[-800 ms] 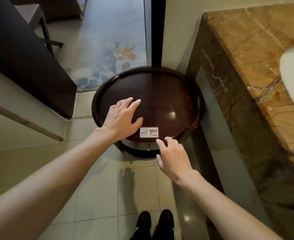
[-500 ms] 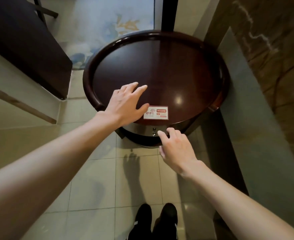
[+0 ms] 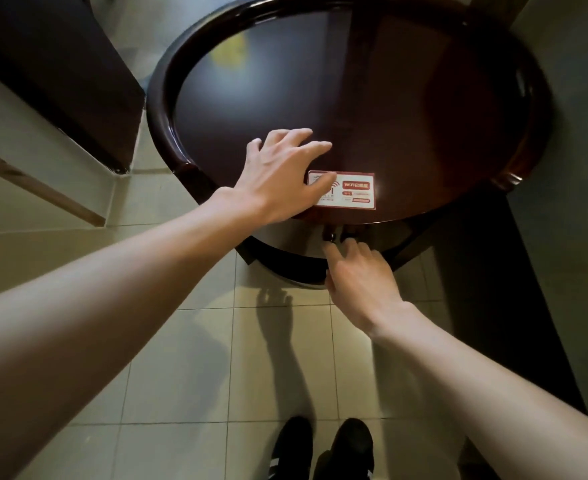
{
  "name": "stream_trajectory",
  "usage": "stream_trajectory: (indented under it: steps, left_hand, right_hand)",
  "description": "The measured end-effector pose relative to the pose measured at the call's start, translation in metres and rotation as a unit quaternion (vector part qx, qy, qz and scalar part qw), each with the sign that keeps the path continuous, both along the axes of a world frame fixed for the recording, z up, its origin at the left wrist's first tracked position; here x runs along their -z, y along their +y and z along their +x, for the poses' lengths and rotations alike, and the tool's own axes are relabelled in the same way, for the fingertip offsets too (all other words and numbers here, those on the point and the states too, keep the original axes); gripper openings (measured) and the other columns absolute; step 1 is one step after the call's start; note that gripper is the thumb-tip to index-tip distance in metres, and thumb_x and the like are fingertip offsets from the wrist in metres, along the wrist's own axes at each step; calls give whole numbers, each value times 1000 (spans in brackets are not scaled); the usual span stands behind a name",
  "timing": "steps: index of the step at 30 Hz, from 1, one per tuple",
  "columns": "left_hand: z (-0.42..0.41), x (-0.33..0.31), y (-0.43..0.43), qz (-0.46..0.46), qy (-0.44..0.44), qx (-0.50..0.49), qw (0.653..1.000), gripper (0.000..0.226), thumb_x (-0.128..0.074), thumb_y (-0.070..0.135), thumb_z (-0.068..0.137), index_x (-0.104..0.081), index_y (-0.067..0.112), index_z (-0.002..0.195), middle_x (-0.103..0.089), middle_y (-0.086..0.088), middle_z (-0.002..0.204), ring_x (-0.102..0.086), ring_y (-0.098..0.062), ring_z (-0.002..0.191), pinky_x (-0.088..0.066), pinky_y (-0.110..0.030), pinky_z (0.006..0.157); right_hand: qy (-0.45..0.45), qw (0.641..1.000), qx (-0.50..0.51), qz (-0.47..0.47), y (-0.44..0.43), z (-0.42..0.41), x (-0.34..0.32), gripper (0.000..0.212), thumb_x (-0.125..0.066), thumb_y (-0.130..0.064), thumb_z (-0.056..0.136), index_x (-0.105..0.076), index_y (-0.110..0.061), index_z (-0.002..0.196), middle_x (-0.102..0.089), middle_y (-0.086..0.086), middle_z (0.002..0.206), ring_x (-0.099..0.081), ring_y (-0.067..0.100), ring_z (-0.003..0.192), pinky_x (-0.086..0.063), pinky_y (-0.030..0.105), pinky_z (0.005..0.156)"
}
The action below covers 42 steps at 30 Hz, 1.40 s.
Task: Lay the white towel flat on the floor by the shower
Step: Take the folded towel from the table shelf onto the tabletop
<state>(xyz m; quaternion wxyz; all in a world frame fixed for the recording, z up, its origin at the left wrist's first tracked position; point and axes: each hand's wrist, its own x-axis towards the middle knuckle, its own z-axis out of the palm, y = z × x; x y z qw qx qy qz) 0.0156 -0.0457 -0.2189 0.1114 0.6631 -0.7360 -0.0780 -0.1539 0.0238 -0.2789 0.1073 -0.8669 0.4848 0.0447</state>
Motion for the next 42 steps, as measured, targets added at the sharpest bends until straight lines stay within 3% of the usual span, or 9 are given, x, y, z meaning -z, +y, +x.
stream_trajectory:
  steps: [12, 21, 28, 32, 36, 42]
  left_hand:
    - [-9, 25, 2, -2, -13, -5, 1000, 55, -51, 59, 87, -51, 34, 136, -38, -4, 150, -25, -27, 140, -15, -65, 110]
    - [-8, 23, 6, 15, -27, -7, 1000, 59, -49, 61, 88, -46, 34, 140, -33, -4, 154, -19, -27, 143, -11, -66, 111]
    - [-10, 22, 6, 20, -42, -15, 999, 59, -45, 62, 90, -42, 35, 142, -29, -3, 156, -17, -26, 145, -9, -66, 111]
    - [-14, 23, 15, 14, -29, -18, 999, 57, -48, 59, 89, -45, 33, 140, -30, -7, 154, -18, -27, 144, -8, -64, 112]
    - [-21, 24, 30, -15, -30, -1, 999, 50, -51, 55, 89, -53, 31, 134, -36, -8, 149, -26, -29, 138, -14, -61, 111]
    - [-26, 23, 43, -17, -38, 0, 999, 43, -50, 50, 92, -56, 32, 131, -42, -6, 145, -32, -29, 134, -20, -56, 109]
  right_hand:
    - [-42, 999, -6, -24, -9, 8, 17, 18, -48, -20, 93, -57, -11, 106, -65, 8, 95, -59, 27, 85, -40, 31, 68]
    - [-46, 998, 28, -16, 0, 11, 18, 21, -47, -13, 94, -58, -12, 112, -65, 6, 101, -60, 26, 93, -43, 31, 74]
    - [-15, 1000, 2, -13, 31, 1, 16, 19, -48, -8, 93, -60, -13, 106, -67, 5, 94, -63, 25, 87, -44, 31, 70]
    - [4, 1000, -7, -6, 55, -6, 14, 15, -59, -3, 80, -65, -11, 91, -69, 8, 75, -66, 29, 70, -45, 33, 58]
    - [35, 999, -18, -35, 77, -12, 9, 23, -77, -6, 47, -70, -17, 66, -60, -1, 46, -59, 19, 42, -39, 23, 40]
    - [13, 998, -45, -49, 104, -19, 8, 19, -71, -6, 46, -69, -18, 61, -59, -2, 44, -59, 17, 39, -39, 20, 39]
